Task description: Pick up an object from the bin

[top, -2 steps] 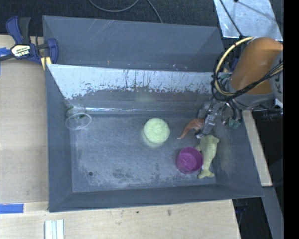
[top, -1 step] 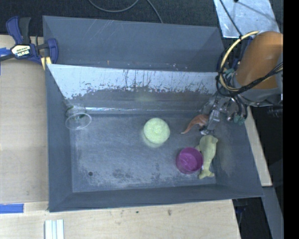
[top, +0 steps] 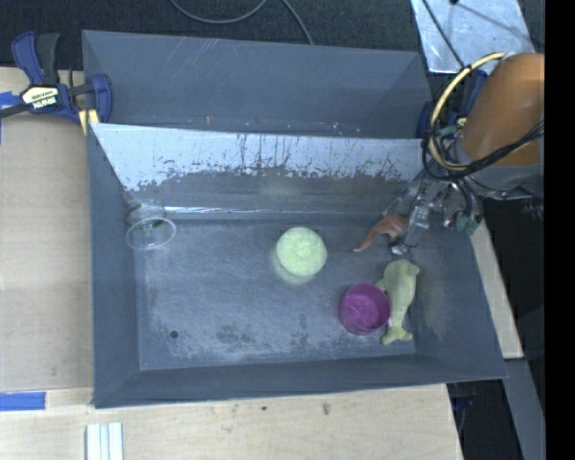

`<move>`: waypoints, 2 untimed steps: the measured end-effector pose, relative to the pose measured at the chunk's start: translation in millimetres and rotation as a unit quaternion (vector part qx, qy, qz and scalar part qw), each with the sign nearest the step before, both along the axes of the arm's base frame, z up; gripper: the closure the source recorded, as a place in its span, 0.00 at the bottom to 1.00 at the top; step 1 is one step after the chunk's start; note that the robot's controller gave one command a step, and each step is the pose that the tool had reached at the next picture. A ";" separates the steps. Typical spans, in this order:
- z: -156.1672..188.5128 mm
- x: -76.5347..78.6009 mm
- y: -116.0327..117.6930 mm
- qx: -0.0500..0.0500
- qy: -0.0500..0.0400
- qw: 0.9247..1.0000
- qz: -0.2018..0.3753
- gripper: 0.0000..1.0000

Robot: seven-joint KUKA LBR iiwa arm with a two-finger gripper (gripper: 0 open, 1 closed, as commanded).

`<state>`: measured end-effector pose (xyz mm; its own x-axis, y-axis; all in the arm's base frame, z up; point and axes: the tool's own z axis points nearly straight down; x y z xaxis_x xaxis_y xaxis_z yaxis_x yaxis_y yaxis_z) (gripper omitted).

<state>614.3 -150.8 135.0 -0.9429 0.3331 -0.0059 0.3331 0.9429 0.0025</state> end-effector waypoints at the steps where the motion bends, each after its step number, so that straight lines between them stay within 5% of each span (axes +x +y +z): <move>1: 7.5 0.3 -0.4 -0.001 -0.001 1.000 0.000 1.00; 2: 13.3 -0.6 0.0 0.000 0.002 1.000 0.000 1.00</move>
Offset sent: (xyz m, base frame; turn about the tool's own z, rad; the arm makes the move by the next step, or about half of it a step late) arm -0.0001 0.0001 0.0409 0.0000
